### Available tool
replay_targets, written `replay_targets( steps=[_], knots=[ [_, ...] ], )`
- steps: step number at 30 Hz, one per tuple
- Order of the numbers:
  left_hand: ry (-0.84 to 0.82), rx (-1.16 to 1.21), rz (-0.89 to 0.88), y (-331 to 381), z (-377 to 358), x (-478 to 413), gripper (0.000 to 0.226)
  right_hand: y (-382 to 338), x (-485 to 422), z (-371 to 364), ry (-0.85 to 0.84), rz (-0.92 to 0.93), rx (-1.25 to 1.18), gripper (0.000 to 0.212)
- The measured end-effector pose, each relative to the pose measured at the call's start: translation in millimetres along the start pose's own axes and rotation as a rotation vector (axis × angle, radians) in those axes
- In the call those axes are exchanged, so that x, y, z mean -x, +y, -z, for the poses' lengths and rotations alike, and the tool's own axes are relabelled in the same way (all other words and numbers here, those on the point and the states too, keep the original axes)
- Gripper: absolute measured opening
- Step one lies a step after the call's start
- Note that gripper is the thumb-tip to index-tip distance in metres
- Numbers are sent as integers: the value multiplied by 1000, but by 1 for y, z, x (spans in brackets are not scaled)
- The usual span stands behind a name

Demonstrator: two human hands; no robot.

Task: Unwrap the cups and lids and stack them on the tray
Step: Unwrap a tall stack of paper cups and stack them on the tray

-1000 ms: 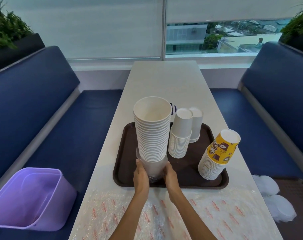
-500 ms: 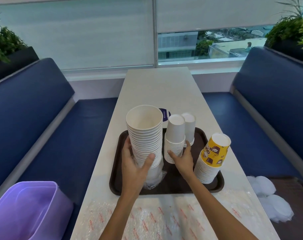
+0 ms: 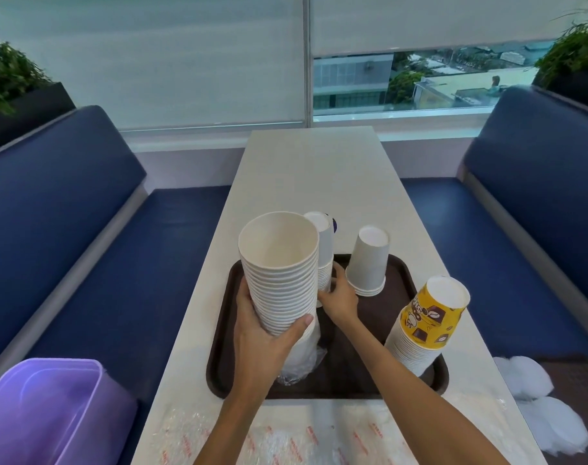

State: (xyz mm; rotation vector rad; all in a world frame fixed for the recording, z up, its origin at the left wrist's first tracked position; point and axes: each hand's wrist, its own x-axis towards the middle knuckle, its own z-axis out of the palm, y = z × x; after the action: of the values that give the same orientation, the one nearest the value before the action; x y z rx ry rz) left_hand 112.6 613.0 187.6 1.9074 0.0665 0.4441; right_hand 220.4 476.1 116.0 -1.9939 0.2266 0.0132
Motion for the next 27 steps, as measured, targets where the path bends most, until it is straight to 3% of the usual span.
replay_targets(
  steps=[6, 9, 13, 15, 18, 20, 27],
  knots=[
    [-39, 11, 43, -3, 2, -1, 103, 2, -12, -8, -118, -105, -167, 67],
    [-44, -8, 46, -4, 2, -2, 111, 4, -2, -4, -79, -115, -242, 52],
    [-47, -18, 46, -5, 1, -2, 109, -16, 24, 13, -38, -26, -521, 35],
    [-71, -14, 41, 0, -2, -3, 103, -31, 41, 24, -85, 68, -582, 46],
    [-125, 39, 31, 9, -9, -4, 99, -56, 66, 39, -145, 265, -544, 91],
    [-180, 80, 18, 14, -13, -2, 96, -72, 81, 51, -151, 344, -526, 110],
    [-468, 3, 46, 18, 8, -10, 93, -105, 96, 72, -46, 446, -400, 79]
  ],
)
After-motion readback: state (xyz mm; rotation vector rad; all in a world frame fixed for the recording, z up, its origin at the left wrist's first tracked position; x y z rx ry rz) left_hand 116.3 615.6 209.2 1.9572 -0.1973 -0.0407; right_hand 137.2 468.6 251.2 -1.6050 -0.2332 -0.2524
